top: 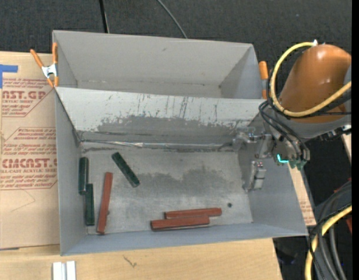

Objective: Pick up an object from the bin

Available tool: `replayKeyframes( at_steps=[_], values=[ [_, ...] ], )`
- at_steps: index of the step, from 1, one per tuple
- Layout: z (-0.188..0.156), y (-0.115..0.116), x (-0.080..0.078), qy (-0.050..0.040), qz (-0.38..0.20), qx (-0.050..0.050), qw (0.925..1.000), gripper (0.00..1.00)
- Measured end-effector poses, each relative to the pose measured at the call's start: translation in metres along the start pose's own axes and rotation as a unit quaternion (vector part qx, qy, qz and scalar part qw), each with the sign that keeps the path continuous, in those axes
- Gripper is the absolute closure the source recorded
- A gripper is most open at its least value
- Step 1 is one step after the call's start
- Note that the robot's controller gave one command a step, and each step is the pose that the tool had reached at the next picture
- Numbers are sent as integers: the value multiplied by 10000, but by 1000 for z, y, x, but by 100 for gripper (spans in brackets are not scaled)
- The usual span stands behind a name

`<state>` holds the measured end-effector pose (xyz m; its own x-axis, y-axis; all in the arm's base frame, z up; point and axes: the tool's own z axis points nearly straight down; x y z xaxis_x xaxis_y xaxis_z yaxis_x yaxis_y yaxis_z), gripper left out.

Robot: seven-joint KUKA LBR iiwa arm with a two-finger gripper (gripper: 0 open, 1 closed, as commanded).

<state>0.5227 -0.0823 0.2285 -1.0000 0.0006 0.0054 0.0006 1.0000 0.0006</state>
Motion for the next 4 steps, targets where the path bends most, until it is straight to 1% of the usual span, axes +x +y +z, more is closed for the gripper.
replayKeyframes(
  at_steps=[1, 2, 3, 4],
  values=[
    [-4, 0, -2, -37, -6, 6, 10000, 0],
    [27, 16, 10, -70, -294, 14, 9995, 0],
    [67, 36, 24, -35, -192, -1, 9998, 0],
    [106, 54, 34, -35, -296, 2, 9996, 0]
  ],
)
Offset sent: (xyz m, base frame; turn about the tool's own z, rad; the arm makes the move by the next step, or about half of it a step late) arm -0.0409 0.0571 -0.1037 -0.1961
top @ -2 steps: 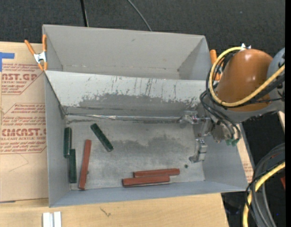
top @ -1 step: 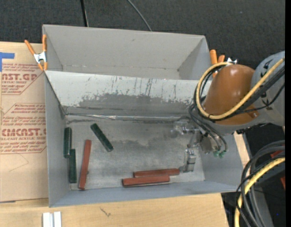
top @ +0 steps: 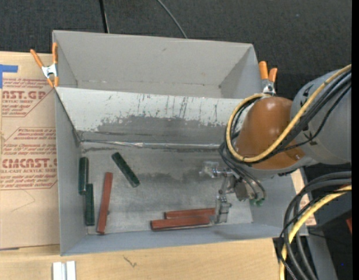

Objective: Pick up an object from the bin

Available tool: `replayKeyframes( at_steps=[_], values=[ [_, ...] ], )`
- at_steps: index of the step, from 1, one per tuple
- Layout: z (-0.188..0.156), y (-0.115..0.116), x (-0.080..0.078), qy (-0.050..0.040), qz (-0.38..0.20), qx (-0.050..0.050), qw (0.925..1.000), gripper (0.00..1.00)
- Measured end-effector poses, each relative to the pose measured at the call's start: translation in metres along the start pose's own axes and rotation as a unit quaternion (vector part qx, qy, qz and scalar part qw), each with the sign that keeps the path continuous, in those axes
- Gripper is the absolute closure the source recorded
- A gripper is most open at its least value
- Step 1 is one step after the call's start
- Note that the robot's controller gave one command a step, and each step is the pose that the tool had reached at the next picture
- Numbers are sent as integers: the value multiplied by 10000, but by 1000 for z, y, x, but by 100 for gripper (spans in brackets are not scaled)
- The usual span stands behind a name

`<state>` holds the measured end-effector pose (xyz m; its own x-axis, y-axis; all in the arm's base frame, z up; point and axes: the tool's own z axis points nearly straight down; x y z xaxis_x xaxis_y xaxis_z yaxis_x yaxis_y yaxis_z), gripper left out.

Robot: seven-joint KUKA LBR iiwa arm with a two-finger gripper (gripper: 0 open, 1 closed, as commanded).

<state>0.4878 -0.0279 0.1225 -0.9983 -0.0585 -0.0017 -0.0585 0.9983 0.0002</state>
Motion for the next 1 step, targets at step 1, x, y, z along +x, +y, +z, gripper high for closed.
replayKeyframes(
  at_steps=[1],
  values=[
    [51, -33, 8, 5, -228, 2, 9997, 100]
  ],
)
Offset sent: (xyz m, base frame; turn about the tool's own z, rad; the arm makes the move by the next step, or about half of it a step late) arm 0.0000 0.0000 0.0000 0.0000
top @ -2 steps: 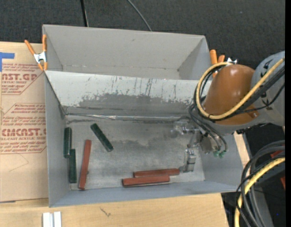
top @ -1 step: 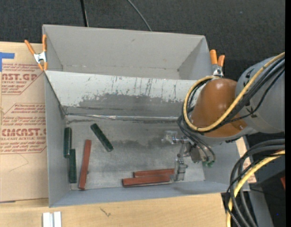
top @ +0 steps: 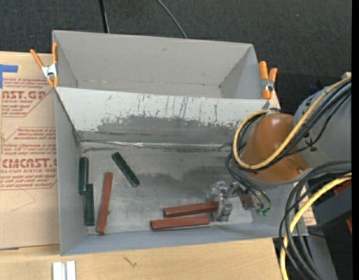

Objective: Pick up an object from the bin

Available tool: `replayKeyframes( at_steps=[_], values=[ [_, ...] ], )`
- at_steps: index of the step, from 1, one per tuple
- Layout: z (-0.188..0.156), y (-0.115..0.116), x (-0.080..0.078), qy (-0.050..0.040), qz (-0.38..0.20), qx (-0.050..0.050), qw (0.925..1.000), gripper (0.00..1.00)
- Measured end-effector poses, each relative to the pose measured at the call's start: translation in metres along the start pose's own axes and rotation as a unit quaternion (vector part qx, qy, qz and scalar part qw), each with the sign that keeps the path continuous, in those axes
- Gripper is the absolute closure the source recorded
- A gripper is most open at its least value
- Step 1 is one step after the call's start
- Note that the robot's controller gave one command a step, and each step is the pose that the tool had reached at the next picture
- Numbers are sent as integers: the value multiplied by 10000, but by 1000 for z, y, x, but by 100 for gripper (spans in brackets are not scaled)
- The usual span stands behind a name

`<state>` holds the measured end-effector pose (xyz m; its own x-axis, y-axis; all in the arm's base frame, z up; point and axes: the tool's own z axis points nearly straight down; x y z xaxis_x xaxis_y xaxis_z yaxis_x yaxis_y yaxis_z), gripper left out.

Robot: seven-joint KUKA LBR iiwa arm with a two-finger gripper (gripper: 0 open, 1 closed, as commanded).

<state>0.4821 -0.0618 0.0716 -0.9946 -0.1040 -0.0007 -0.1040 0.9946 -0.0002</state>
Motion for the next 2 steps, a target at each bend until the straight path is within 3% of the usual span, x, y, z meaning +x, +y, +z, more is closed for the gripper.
replayKeyframes(
  at_steps=[1, 2],
  values=[
    [0, 0, 0, 0, 0, 0, 10000, 100],
    [-136, -14, -16, -6, -144, 1, 9999, 100]
  ],
)
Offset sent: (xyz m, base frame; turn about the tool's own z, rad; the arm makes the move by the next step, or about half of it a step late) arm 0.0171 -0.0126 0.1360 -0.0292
